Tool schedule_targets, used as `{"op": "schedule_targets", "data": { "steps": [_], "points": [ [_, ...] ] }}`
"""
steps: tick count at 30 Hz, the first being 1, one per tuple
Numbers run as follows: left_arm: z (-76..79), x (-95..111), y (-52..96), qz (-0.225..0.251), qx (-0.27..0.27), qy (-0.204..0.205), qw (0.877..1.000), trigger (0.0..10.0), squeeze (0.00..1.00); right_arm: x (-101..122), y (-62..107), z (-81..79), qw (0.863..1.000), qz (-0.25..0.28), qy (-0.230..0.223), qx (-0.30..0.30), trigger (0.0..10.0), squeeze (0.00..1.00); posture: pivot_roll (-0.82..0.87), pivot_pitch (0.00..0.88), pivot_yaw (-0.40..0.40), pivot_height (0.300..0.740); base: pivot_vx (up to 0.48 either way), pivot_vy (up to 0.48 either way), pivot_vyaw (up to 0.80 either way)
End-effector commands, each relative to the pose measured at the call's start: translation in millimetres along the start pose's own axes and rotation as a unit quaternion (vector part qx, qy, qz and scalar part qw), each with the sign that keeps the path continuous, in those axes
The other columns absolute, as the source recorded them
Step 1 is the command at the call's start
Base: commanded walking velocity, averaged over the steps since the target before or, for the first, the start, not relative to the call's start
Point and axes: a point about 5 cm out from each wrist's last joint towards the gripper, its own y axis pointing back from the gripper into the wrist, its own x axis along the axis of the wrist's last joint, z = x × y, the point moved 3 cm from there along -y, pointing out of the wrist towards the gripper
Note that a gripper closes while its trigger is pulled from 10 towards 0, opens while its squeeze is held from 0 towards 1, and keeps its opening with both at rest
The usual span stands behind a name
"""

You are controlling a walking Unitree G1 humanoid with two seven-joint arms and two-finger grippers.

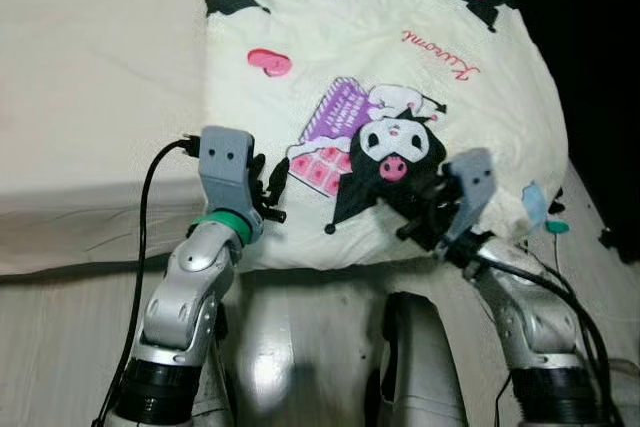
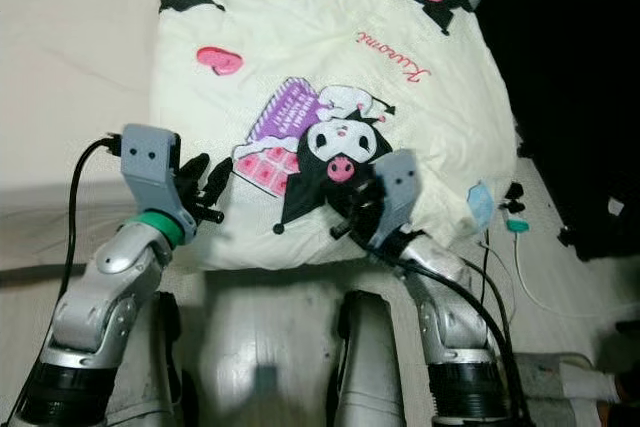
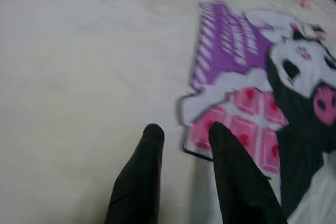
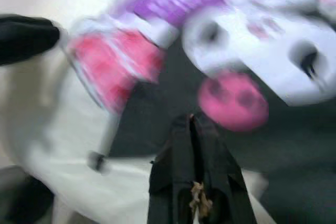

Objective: Clean up the room

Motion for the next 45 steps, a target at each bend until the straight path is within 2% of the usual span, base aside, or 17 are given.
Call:
{"op": "schedule_targets", "data": {
  "steps": [1,3,8,10,15,20,22,25,26,28,30,31,32,34,37,41,45],
  "points": [
    [4.2,-14,0.8,-0.019,-0.006,-0.017,1.0,10.0,0.0,-13,7.3,12.3,0.999,-0.018,-0.004,-0.032,10.0,0.0,0.06,0.242,0.02,0.501,0.0,0.0,0.0],
    [-1.9,-35,-4.3,-0.05,0.033,-0.059,0.996,10.0,0.0,-40,11.1,34.2,0.995,-0.058,-0.015,-0.078,10.0,0.0,0.06,0.24,0.017,0.501,0.0,0.0,0.0],
    [-14.5,-53,-5.4,-0.086,0.083,-0.123,0.985,10.0,0.0,-68,17.9,45.4,0.987,-0.101,-0.028,-0.126,10.0,0.0,0.07,0.242,0.015,0.501,0.0,0.0,0.0],
    [-25.6,-68,1.2,-0.112,0.1,-0.14,0.979,10.0,0.0,-91,39.0,62.2,0.966,-0.153,0.012,-0.207,10.0,0.0,0.07,0.249,0.018,0.501,0.0,0.0,0.0],
    [-33.5,-78,9.4,-0.125,0.104,-0.131,0.978,10.0,0.0,-111,71.3,81.9,0.936,-0.195,0.04,-0.29,10.0,0.0,0.08,0.256,0.018,0.501,0.0,0.0,0.0],
    [-42.1,-83,13.6,-0.127,0.119,-0.135,0.975,10.0,0.0,-143,122.9,97.9,0.887,-0.239,-0.016,-0.394,10.0,0.0,0.08,0.259,0.017,0.501,0.0,0.0,0.0],
    [-44.2,-83,13.2,-0.126,0.125,-0.137,0.975,10.0,0.0,-151,132.5,96.4,0.878,-0.244,-0.033,-0.412,10.0,0.0,0.07,0.259,0.018,0.501,0.0,0.0,0.0],
    [-47.1,-82,12.8,-0.125,0.129,-0.141,0.974,10.0,0.0,-149,129.4,92.5,0.887,-0.224,-0.032,-0.402,10.0,0.0,0.07,0.258,0.019,0.501,0.0,0.0,0.0],
    [-49.9,-81,13.1,-0.125,0.133,-0.148,0.972,10.0,0.0,-141,120.8,89.9,0.902,-0.193,-0.029,-0.384,10.0,0.0,0.07,0.258,0.019,0.501,0.0,0.0,0.0],
    [-49.9,-81,13.1,-0.125,0.133,-0.148,0.972,10.0,0.0,-141,120.8,89.9,0.902,-0.193,-0.029,-0.384,10.0,0.0,0.07,0.258,0.019,0.501,0.0,0.0,0.0],
    [-62.4,-83,15.3,-0.138,0.152,-0.187,0.961,10.0,0.0,-105,99.0,89.1,0.932,-0.112,0.009,-0.345,10.0,0.0,0.07,0.257,0.018,0.501,0.0,0.0,0.0],
    [-62.4,-83,15.3,-0.138,0.152,-0.187,0.961,10.0,0.0,-105,99.0,89.1,0.932,-0.112,0.009,-0.345,10.0,0.0,0.07,0.257,0.018,0.501,0.0,0.0,0.0],
    [-72.9,-86,17.2,-0.15,0.166,-0.207,0.952,10.0,0.0,-75,90.4,93.7,0.938,-0.057,0.042,-0.339,10.0,0.0,0.06,0.256,0.018,0.501,0.0,0.0,0.0],
    [-91.6,-93,22.1,-0.182,0.184,-0.229,0.939,10.0,0.0,-19,86.9,108.1,0.93,0.029,0.105,-0.351,10.0,0.0,0.05,0.255,0.02,0.501,0.0,0.0,0.0],
    [-97.2,-97,24.6,-0.193,0.185,-0.23,0.936,10.0,0.0,-6,89.0,116.1,0.924,0.043,0.12,-0.36,10.0,0.0,0.05,0.255,0.02,0.501,0.0,0.0,0.0],
    [-105.9,-100,30.3,-0.204,0.184,-0.235,0.932,10.0,0.0,-11,93.6,127.3,0.92,0.021,0.125,-0.37,10.0,0.0,0.05,0.256,0.027,0.501,0.0,0.0,0.0],
    [-120.0,-101,41.2,-0.214,0.188,-0.247,0.926,10.0,0.0,-55,101.5,132.0,0.923,-0.063,0.093,-0.368,10.0,0.0,0.06,0.257,0.032,0.501,0.0,0.0,0.0]
  ]
}}
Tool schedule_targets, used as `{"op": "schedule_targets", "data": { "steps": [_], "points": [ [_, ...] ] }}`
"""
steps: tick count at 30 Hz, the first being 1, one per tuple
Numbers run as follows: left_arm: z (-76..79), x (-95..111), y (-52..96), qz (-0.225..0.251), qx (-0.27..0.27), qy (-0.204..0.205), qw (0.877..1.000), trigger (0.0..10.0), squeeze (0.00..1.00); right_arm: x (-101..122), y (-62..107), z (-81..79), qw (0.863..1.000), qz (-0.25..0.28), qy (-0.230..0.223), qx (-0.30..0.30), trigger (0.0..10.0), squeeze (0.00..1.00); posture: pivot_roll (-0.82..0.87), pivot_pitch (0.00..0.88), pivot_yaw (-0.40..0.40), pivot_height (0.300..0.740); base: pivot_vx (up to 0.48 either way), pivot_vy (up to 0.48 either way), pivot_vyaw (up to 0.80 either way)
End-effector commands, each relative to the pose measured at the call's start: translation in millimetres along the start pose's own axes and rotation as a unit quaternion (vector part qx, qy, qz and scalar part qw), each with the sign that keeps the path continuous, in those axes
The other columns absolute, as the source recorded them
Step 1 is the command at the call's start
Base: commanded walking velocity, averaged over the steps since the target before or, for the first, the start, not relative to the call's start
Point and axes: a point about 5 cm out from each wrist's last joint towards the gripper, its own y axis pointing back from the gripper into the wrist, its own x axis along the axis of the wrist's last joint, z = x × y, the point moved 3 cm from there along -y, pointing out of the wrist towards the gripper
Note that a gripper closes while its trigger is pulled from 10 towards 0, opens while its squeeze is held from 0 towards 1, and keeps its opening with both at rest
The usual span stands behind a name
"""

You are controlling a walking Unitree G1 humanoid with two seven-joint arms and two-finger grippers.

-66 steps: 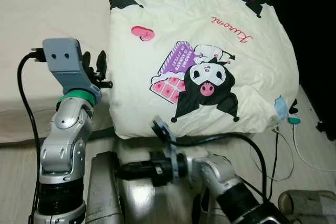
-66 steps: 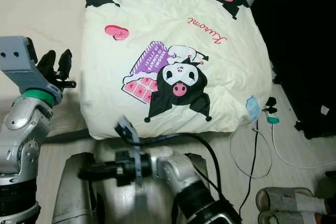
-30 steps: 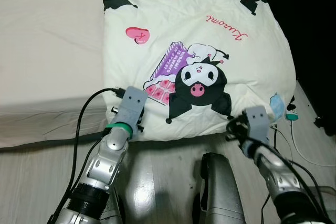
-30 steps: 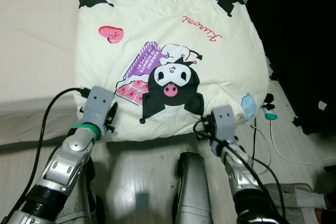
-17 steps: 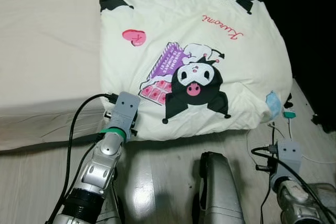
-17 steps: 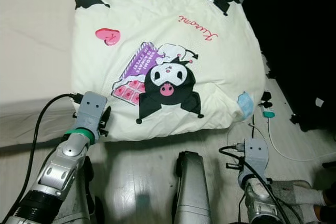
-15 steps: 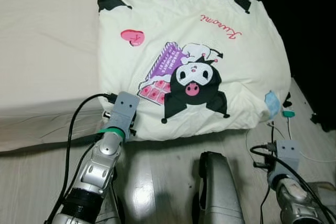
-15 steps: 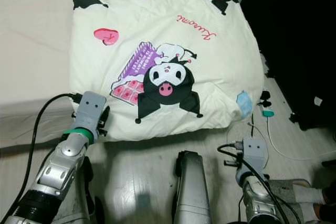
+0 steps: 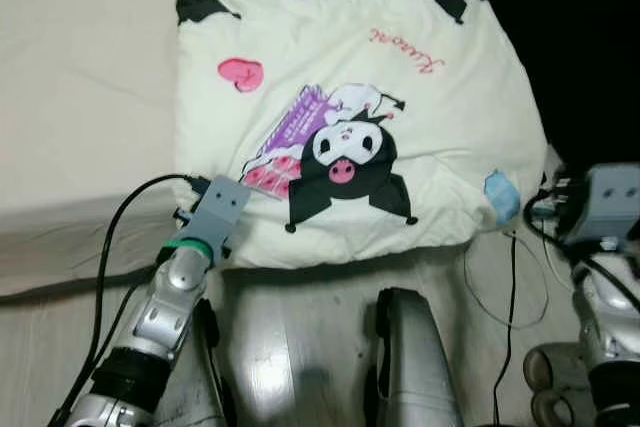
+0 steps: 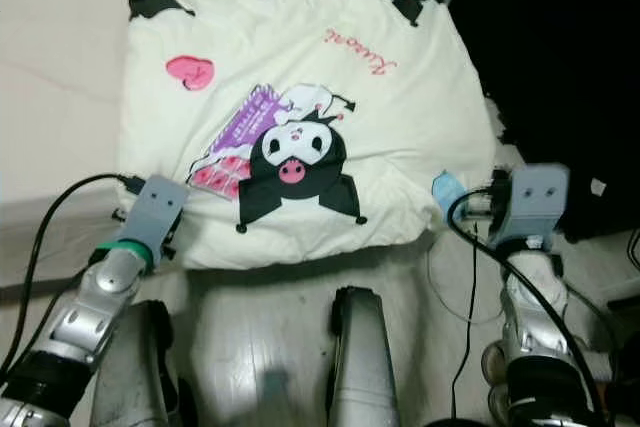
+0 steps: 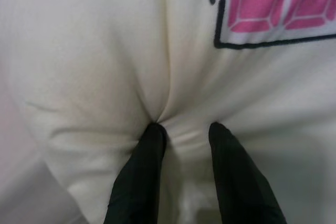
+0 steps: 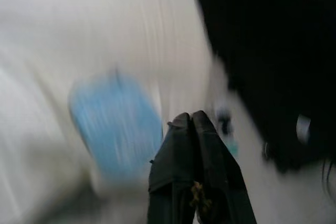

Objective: Clean up the room

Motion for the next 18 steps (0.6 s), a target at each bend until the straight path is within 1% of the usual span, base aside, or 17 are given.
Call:
{"op": "schedule_targets", "data": {
  "steps": [1,2,3,4,5,6,7,8,9,10,11,12,13,14,16,17,18],
  "points": [
    [-21.6,-44,9.1,-0.081,0.027,-0.006,0.996,10.0,0.0,-38,11.9,-2.8,0.997,-0.076,-0.009,0.014,10.0,0.0,0.07,0.258,0.036,0.501,0.0,0.0,0.0],
    [-21.0,-44,10.2,-0.079,0.022,-0.002,0.997,10.0,0.0,-46,14.4,-5.7,0.995,-0.096,-0.018,0.021,10.0,0.0,0.07,0.259,0.037,0.501,0.0,0.0,0.0],
    [-21.0,-44,10.2,-0.079,0.022,-0.002,0.997,10.0,0.0,-46,14.4,-5.7,0.995,-0.096,-0.018,0.021,10.0,0.0,0.07,0.259,0.037,0.501,0.0,0.0,0.0],
    [-16.3,-40,12.1,-0.069,0.007,0.013,0.998,10.0,0.0,-59,19.0,-12.6,0.99,-0.126,-0.043,0.035,10.0,0.0,0.08,0.258,0.041,0.501,0.0,0.0,0.0],
    [-16.3,-40,12.1,-0.069,0.007,0.013,0.998,10.0,0.0,-59,19.0,-12.6,0.99,-0.126,-0.043,0.035,10.0,0.0,0.08,0.258,0.041,0.501,0.0,0.0,0.0],
    [-1.0,-29,17.4,-0.045,-0.038,0.05,0.997,10.0,0.0,-81,29.8,-26.2,0.979,-0.182,-0.072,0.055,10.0,0.0,0.09,0.257,0.038,0.501,0.0,0.0,0.0],
    [-1.0,-29,17.4,-0.045,-0.038,0.05,0.997,10.0,0.0,-81,29.8,-26.2,0.979,-0.182,-0.072,0.055,10.0,0.0,0.09,0.257,0.038,0.501,0.0,0.0,0.0],
    [12.6,-22,23.3,-0.032,-0.089,0.08,0.992,10.0,0.0,-96,38.7,-28.6,0.971,-0.223,-0.068,0.047,10.0,0.0,0.1,0.254,0.032,0.501,0.0,0.0,0.0],
    [12.6,-22,23.3,-0.032,-0.089,0.08,0.992,10.0,0.0,-96,38.7,-28.6,0.971,-0.223,-0.068,0.047,10.0,0.0,0.1,0.254,0.032,0.501,0.0,0.0,0.0],
    [21.4,-17,27.4,-0.024,-0.123,0.098,0.987,10.0,0.0,-104,44.7,-28.6,0.967,-0.247,-0.059,0.038,10.0,0.0,0.1,0.254,0.03,0.501,0.0,0.0,0.0],
    [21.4,-17,27.4,-0.024,-0.123,0.098,0.987,10.0,0.0,-104,44.7,-28.6,0.967,-0.247,-0.059,0.038,10.0,0.0,0.1,0.254,0.03,0.501,0.0,0.0,0.0],
    [33.1,-9,41.0,0.003,-0.201,0.099,0.974,10.0,0.0,-108,49.0,-31.3,0.966,-0.249,-0.055,0.037,10.0,0.0,0.1,0.254,0.024,0.501,0.0,0.0,0.0],
    [33.1,-9,41.0,0.003,-0.201,0.099,0.974,10.0,0.0,-108,49.0,-31.3,0.966,-0.249,-0.055,0.037,10.0,0.0,0.1,0.254,0.024,0.501,0.0,0.0,0.0],
    [34.4,-8,45.4,0.012,-0.221,0.093,0.971,10.0,0.0,-106,48.2,-33.2,0.968,-0.24,-0.057,0.041,10.0,0.0,0.1,0.254,0.024,0.501,0.0,0.0,0.0],
    [34.4,-8,45.4,0.012,-0.221,0.093,0.971,10.0,0.0,-106,48.2,-33.2,0.968,-0.24,-0.057,0.041,10.0,0.0,0.1,0.254,0.024,0.501,0.0,0.0,0.0],
    [21.6,5,47.7,0.046,-0.216,0.113,0.969,10.0,0.0,-93,40.3,-38.4,0.977,-0.195,-0.069,0.055,10.0,0.0,0.09,0.255,0.024,0.501,0.0,0.0,0.0],
    [4.1,23,48.6,0.09,-0.197,0.135,0.967,10.0,0.0,-75,32.2,-44.0,0.984,-0.141,-0.079,0.069,10.0,0.0,0.08,0.251,0.02,0.501,0.0,0.0,0.0]
  ]
}}
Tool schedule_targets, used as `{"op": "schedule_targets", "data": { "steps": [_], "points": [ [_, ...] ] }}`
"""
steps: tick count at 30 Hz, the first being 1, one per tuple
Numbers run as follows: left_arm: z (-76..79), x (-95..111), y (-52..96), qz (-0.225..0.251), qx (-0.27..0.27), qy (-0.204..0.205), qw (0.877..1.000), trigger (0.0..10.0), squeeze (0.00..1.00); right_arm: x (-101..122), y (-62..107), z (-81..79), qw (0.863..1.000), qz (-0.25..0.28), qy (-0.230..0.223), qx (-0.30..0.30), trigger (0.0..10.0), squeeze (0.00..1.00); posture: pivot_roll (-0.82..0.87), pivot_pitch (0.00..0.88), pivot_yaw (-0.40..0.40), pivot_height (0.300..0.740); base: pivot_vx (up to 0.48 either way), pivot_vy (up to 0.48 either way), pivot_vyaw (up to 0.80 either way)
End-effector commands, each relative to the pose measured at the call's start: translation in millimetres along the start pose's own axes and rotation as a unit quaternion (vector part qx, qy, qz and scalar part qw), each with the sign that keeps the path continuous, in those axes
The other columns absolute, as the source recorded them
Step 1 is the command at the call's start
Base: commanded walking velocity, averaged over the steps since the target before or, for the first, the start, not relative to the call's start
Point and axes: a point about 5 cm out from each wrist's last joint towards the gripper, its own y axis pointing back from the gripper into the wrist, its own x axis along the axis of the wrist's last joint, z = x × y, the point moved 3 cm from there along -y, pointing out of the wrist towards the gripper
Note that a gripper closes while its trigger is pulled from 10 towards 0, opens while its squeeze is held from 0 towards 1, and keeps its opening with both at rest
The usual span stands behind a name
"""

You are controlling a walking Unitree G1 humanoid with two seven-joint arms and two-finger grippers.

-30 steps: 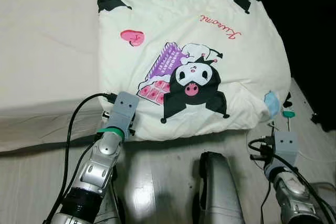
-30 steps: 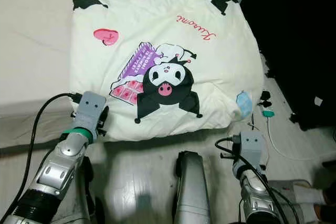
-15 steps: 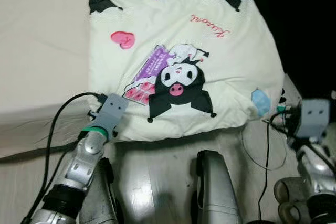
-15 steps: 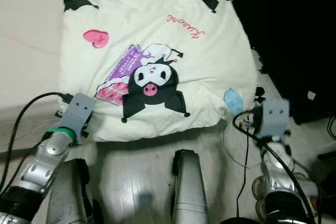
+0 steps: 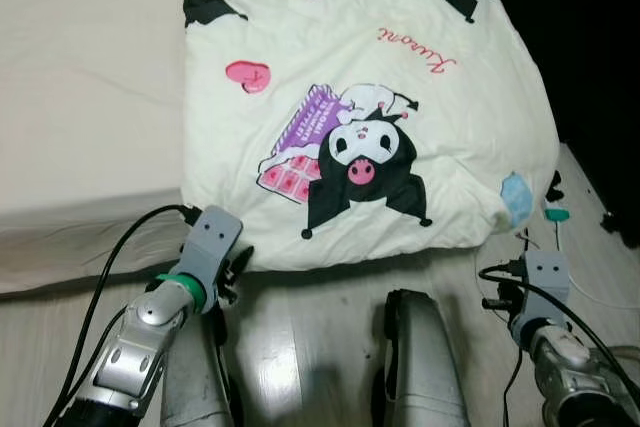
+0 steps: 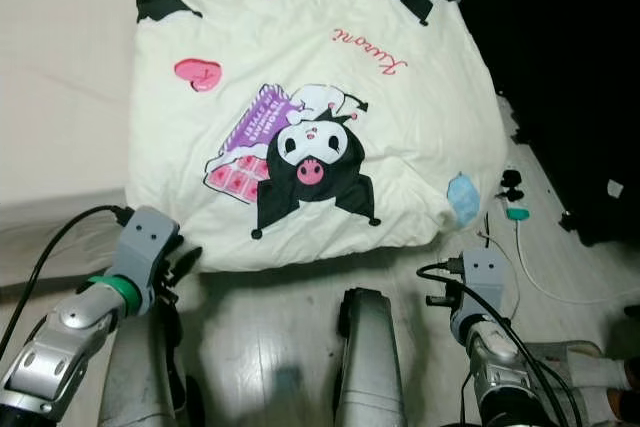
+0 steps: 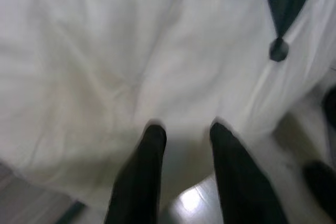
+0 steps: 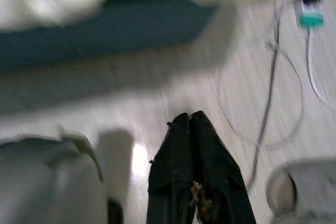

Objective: Clean up the room

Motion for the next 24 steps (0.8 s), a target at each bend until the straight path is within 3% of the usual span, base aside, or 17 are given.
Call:
{"op": "schedule_targets", "data": {
  "steps": [1,3,4,5,6,7,9,11,15,17,24],
  "points": [
    [-16.3,32,10.4,0.076,0.018,0.015,0.997,10.0,0.0,19,1.6,-6.7,0.997,0.068,-0.01,0.021,10.0,0.0,0.08,0.251,0.02,0.501,0.0,0.0,0.0],
    [-16.3,32,10.4,0.076,0.018,0.015,0.997,10.0,0.0,19,1.6,-6.7,0.997,0.068,-0.01,0.021,10.0,0.0,0.08,0.251,0.02,0.501,0.0,0.0,0.0],
    [-27.1,80,20.0,0.163,0.029,0.021,0.986,10.0,0.0,63,6.1,-30.1,0.983,0.169,-0.012,0.068,10.0,0.0,0.07,0.242,0.011,0.501,0.0,0.0,0.0],
    [-28.4,98,23.7,0.191,0.03,0.023,0.981,10.0,0.0,80,11.1,-40.2,0.975,0.204,-0.012,0.085,10.0,0.0,0.07,0.242,0.011,0.501,0.0,0.0,0.0],
    [-28.4,98,23.7,0.191,0.03,0.023,0.981,10.0,0.0,80,11.1,-40.2,0.975,0.204,-0.012,0.085,10.0,0.0,0.07,0.242,0.011,0.501,0.0,0.0,0.0],
    [-27.0,130,26.2,0.241,0.043,0.02,0.969,10.0,0.0,117,23.1,-61.4,0.957,0.27,-0.017,0.106,10.0,0.0,0.06,0.228,0.006,0.501,0.0,0.0,0.0],
    [-27.0,130,26.2,0.241,0.043,0.02,0.969,10.0,0.0,117,23.1,-61.4,0.957,0.27,-0.017,0.106,10.0,0.0,0.06,0.228,0.006,0.501,0.0,0.0,0.0],
    [-27.2,139,20.7,0.254,0.077,0.006,0.964,10.0,0.0,135,29.7,-76.4,0.946,0.297,-0.033,0.127,10.0,0.0,0.05,0.214,0.002,0.501,0.0,0.0,0.0],
    [-29.6,129,7.0,0.237,0.133,-0.013,0.962,10.0,0.0,141,31.9,-89.5,0.936,0.315,-0.057,0.144,10.0,0.0,0.04,0.191,-0.001,0.506,0.0,0.0,0.0],
    [-30.8,106,-6.9,0.2,0.177,0.014,0.964,10.0,0.0,132,28.3,-104.2,0.94,0.306,-0.053,0.145,10.0,0.0,0.04,0.17,-0.006,0.516,0.0,0.0,0.0],
    [-19.3,79,-15.7,0.151,0.174,0.036,0.972,10.0,0.0,116,32.2,-123.6,0.946,0.274,-0.062,0.162,10.0,0.0,0.04,0.138,-0.01,0.546,0.0,0.0,0.0]
  ]
}}
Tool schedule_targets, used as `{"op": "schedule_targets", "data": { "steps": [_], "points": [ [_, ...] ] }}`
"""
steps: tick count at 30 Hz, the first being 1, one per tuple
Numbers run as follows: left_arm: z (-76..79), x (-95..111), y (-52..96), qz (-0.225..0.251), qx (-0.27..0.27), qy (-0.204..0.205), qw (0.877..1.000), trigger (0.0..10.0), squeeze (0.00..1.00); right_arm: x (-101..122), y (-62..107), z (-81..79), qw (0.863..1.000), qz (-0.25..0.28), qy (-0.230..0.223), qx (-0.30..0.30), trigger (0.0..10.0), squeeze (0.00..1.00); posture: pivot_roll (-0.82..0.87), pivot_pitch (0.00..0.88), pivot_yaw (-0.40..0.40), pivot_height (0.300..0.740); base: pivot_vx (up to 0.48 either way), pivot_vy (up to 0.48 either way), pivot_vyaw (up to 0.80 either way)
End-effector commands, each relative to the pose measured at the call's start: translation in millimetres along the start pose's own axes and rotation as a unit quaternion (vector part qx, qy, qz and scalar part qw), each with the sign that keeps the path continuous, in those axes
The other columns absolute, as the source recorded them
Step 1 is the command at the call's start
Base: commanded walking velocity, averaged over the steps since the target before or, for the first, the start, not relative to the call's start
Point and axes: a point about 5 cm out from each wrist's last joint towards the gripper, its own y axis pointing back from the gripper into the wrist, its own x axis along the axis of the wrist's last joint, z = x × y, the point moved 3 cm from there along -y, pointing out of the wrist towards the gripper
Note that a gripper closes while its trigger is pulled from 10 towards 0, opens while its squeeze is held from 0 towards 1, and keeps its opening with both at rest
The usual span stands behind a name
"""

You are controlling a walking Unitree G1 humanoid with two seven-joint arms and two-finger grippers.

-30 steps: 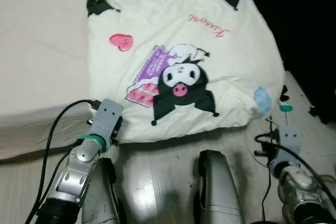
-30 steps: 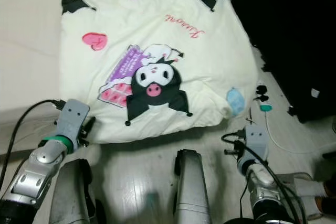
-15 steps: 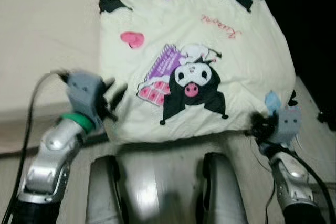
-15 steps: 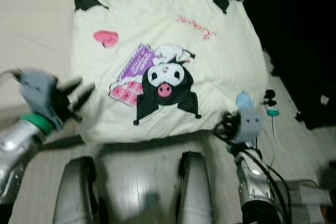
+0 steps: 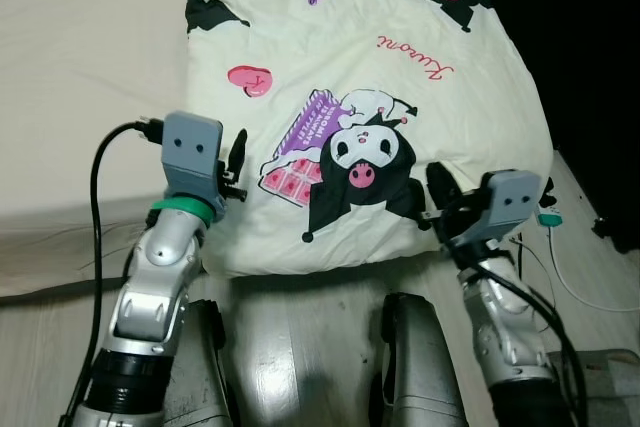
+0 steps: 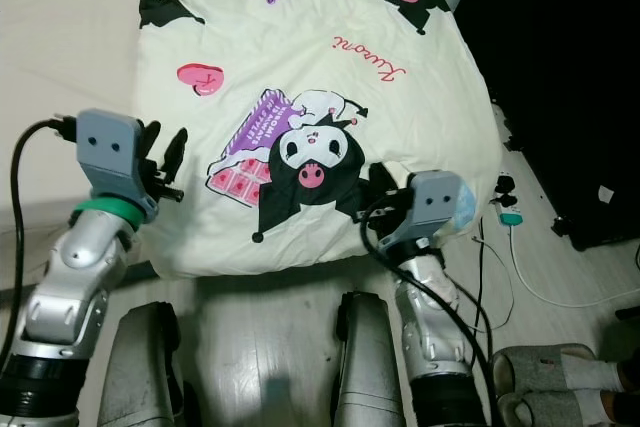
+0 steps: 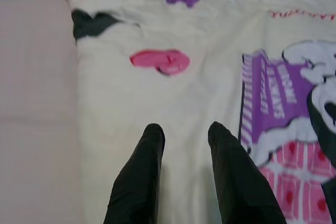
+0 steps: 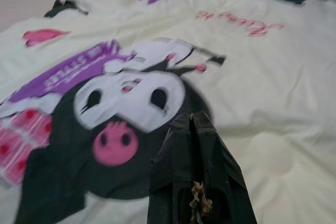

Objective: Clean up the room

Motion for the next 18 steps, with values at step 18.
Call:
{"op": "schedule_targets", "data": {
  "steps": [18],
  "points": [
    [10.2,-18.7,-3.3,-0.024,0.01,-0.005,1.0,10.0,0.0,-11.3,5.1,-1.0,0.999,-0.034,0.0,-0.003,10.0,0.0,0.04,0.117,-0.017,0.606,0.0,0.0,0.0]
  ]
}}
